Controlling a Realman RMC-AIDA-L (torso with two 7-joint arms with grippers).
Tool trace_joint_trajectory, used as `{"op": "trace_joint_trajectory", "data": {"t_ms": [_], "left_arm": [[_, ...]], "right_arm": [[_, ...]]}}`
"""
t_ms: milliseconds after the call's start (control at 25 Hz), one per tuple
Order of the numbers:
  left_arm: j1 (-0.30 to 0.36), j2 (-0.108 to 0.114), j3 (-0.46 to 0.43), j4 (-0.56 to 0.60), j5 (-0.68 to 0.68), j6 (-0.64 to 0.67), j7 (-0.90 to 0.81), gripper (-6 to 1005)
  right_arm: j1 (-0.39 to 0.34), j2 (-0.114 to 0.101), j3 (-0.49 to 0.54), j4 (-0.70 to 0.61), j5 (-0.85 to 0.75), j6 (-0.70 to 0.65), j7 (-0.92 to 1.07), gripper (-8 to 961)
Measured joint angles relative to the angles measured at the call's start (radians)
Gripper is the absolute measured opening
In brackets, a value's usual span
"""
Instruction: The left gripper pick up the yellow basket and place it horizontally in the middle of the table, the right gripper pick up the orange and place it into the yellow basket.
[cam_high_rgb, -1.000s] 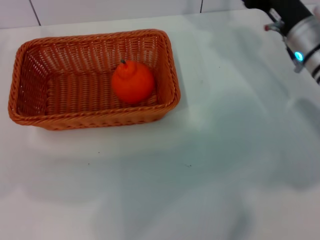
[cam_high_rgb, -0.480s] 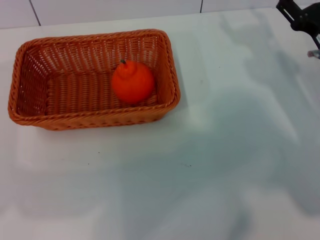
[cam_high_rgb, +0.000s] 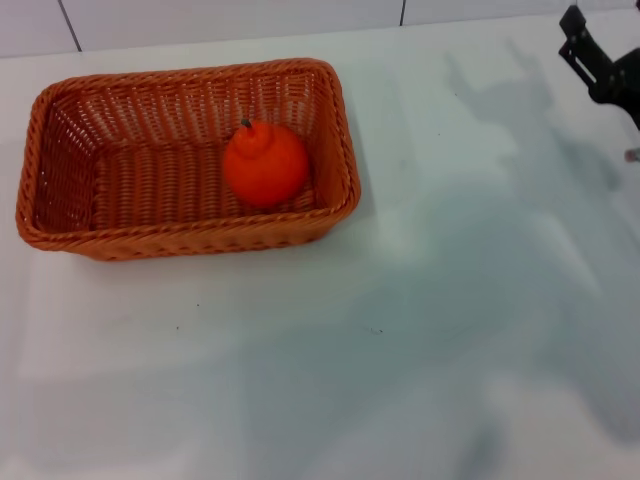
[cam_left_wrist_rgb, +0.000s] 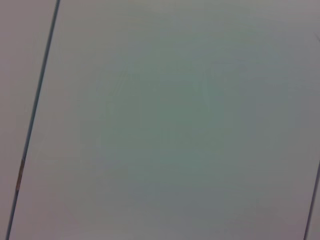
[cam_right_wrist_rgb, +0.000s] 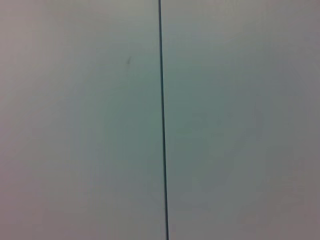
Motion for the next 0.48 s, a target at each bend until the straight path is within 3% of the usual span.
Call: {"op": "trace_joint_trajectory", "data": {"t_ms": [480], "left_arm": [[-0.027, 0.003, -0.002, -0.097, -0.053, 0.001, 0.117, 886]], "right_arm": [[0.025, 0.002, -0.055, 0.111, 0.002, -0.023, 0.03, 944]]}}
